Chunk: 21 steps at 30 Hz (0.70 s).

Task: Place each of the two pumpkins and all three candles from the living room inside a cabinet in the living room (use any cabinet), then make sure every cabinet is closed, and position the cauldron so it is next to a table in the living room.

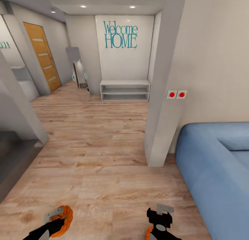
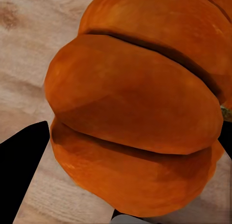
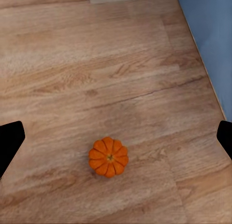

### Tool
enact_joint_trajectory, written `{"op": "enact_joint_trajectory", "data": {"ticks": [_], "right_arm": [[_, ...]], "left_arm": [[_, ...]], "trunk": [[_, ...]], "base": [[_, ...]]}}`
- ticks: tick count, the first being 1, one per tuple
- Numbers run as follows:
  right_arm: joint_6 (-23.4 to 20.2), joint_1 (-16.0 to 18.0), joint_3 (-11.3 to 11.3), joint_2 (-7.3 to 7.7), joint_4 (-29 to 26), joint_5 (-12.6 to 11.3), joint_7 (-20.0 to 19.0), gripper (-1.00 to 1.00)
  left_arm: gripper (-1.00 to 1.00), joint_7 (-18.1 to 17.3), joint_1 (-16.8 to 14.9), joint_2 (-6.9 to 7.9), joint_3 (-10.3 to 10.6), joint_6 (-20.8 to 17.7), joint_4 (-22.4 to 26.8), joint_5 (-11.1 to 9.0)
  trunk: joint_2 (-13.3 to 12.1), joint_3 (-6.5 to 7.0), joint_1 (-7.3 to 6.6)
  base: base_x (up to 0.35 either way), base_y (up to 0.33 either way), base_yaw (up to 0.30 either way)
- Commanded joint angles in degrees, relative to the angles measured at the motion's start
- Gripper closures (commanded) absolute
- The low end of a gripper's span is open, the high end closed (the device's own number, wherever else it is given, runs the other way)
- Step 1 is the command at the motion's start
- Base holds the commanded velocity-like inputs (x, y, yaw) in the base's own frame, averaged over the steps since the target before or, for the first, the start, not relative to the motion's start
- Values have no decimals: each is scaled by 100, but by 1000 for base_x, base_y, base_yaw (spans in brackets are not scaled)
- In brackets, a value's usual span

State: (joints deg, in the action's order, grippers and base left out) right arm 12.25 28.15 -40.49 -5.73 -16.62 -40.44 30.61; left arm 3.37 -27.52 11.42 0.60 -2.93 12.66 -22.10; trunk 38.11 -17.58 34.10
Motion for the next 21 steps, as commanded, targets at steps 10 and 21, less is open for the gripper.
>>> {"op": "enact_joint_trajectory", "data": {"ticks": [10,21], "right_arm": [[31,6,-47,1,0,-61,24,-100],[28,6,-34,1,19,-79,34,-100]], "left_arm": [[100,41,-1,1,10,-32,14,-14],[100,-8,-6,5,6,-32,9,-3]], "trunk": [[6,-7,4],[6,-7,4]], "base": [[119,0,0],[14,0,0]]}}
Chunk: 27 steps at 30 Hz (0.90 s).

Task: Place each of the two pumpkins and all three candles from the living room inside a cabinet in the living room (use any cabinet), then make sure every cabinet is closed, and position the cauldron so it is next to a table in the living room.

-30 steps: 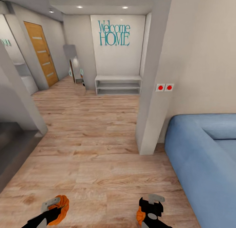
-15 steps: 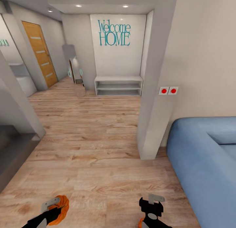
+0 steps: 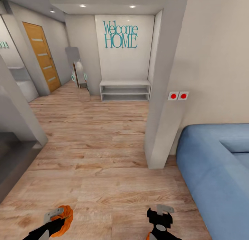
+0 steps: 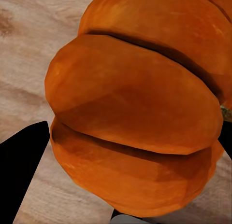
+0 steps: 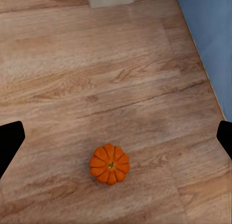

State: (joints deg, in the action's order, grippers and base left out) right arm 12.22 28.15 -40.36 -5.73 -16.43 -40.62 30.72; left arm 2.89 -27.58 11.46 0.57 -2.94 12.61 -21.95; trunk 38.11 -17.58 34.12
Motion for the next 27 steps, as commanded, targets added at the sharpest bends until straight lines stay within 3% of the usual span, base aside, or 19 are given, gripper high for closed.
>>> {"op": "enact_joint_trajectory", "data": {"ticks": [1,4,8,9,11,13,14,17,19,22,26,27], "right_arm": [[28,6,-42,1,4,-64,24,-100],[21,6,2,12,13,-180,29,-100],[23,6,218,12,15,-679,22,-100],[24,6,267,19,16,-837,17,-100],[25,6,309,28,12,-989,11,-100],[25,6,335,22,10,-1084,7,-100],[25,6,339,19,9,-1097,7,-100],[30,6,350,15,8,-1134,5,-100],[32,6,351,16,8,-1135,5,-100],[31,6,353,22,8,-1143,4,-100],[33,6,353,30,8,-1140,4,-100],[32,6,353,32,8,-1142,4,-100]], "left_arm": [[100,32,0,2,9,-33,14,-16],[100,-3,-1,28,13,-52,49,-23],[100,-19,-18,51,18,-186,112,-33],[100,-23,-47,65,17,-389,199,-32],[100,-35,-107,104,15,-1024,552,-29],[100,-53,-149,240,-21,-2280,1445,-62],[100,-56,-153,290,-32,-2605,1715,-75],[100,-130,-152,590,-159,-4283,3287,-188],[100,-194,-141,714,-279,-4853,3896,-283],[100,-265,-134,942,-510,-5258,4510,-464],[100,-298,-129,1239,-699,-5403,4773,-782],[100,-301,-128,1340,-725,-5422,4809,-943]], "trunk": [[7,-8,1],[7,-8,1],[7,-8,1],[7,-8,1],[7,-8,1],[7,-8,1],[7,-8,1],[7,-8,1],[7,-8,1],[7,-8,1],[7,-8,1],[7,-8,1]], "base": [[0,0,0],[0,0,0],[0,0,0],[0,0,0],[0,0,0],[0,0,0],[0,0,0],[0,0,0],[0,0,0],[0,0,0],[0,0,0],[0,0,0]]}}
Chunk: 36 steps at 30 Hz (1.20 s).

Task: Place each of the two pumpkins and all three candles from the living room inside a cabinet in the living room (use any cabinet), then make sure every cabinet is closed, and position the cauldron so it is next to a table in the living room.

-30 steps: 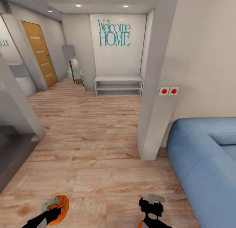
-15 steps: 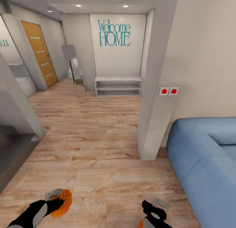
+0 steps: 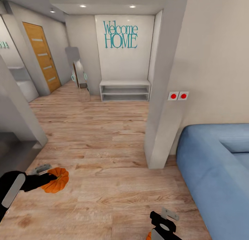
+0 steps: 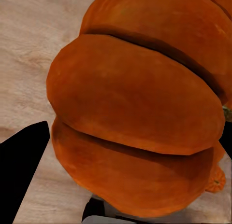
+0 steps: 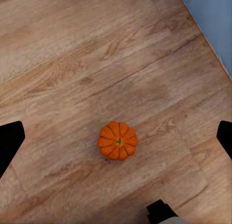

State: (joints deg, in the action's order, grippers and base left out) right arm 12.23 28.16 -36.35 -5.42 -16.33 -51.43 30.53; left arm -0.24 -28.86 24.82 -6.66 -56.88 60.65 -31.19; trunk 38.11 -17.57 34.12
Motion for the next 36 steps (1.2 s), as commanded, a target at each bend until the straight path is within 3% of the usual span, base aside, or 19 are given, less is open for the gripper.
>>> {"op": "enact_joint_trajectory", "data": {"ticks": [1,5,9,13,18,20,25,27,32,36], "right_arm": [[29,6,-47,4,-2,-64,24,-100],[27,6,-47,7,-2,-60,24,-100],[32,6,-44,26,-2,-63,24,-100],[33,6,-29,34,-11,-67,-49,-100],[10,6,-9,53,-5,-117,-713,-100],[-5,6,-6,84,1,-218,-956,-100],[-31,6,-11,328,4,-812,-1467,-100],[-34,6,-11,400,9,-924,-1597,-100],[-34,6,-12,481,130,-1033,-1742,-100],[-29,6,-6,492,213,-1048,-1779,-100]], "left_arm": [[100,10,1,101,-17,-39,29,-194],[100,2,6,390,-9,-59,67,-710],[100,1,11,542,10,-66,71,-961],[100,1,12,585,11,-68,71,-1020],[100,-2,12,608,3,-69,70,-1044],[100,-2,12,608,5,-69,70,-1046],[100,-3,12,604,7,-69,70,-1053],[100,-3,12,605,3,-69,70,-1075],[100,-3,12,611,-9,-69,70,-1312],[100,-3,12,611,-13,-72,70,-1376]], "trunk": [[47,-27,24],[207,-99,112],[367,-171,199],[528,-242,287],[728,-332,397],[809,-368,441],[1009,-458,551],[1089,-494,595],[1290,-583,705],[1450,-655,792]], "base": [[0,0,0],[0,0,0],[0,0,0],[0,0,0],[0,0,0],[0,0,0],[0,0,0],[0,0,0],[0,0,0],[0,0,0]]}}
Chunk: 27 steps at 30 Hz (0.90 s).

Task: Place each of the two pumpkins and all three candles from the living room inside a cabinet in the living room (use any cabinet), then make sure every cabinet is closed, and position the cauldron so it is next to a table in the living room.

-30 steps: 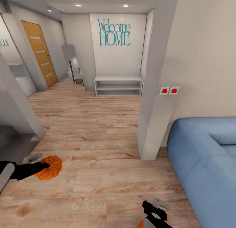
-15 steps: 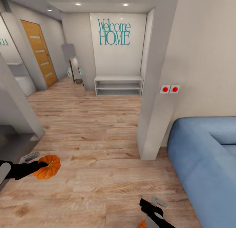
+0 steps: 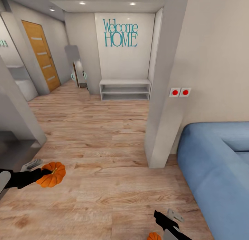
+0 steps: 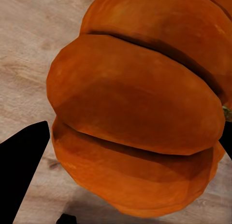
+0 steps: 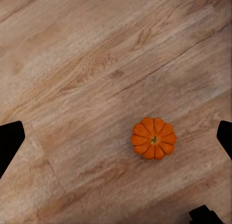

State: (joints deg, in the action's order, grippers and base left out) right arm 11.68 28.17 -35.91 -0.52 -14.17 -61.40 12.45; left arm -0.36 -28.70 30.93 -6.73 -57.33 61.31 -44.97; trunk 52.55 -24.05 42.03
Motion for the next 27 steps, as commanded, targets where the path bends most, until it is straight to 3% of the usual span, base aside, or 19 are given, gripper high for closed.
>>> {"op": "enact_joint_trajectory", "data": {"ticks": [1,6,10,15,24,27], "right_arm": [[25,5,-49,3,3,-56,15,-100],[22,5,-49,46,29,-309,-289,-100],[19,5,-54,102,38,-542,-540,-100],[18,5,-56,127,37,-612,-607,-100],[32,5,-62,131,31,-608,-617,-100],[129,103,-146,79,-68,-506,-520,-100]], "left_arm": [[100,10,-4,0,-7,-28,3,-2],[100,-3,-4,86,-4,-36,5,-70],[100,-275,5,183,27,-40,-2,-468],[100,-462,17,222,79,-41,-5,-646],[100,-503,18,306,169,-41,-7,-717],[100,-445,22,207,143,-7,-110,-586]], "trunk": [[47,-25,23],[247,-115,133],[407,-186,221],[608,-276,331],[969,-438,528],[968,-437,528]], "base": [[0,0,0],[0,0,0],[0,0,0],[0,0,0],[0,0,0],[0,0,0]]}}
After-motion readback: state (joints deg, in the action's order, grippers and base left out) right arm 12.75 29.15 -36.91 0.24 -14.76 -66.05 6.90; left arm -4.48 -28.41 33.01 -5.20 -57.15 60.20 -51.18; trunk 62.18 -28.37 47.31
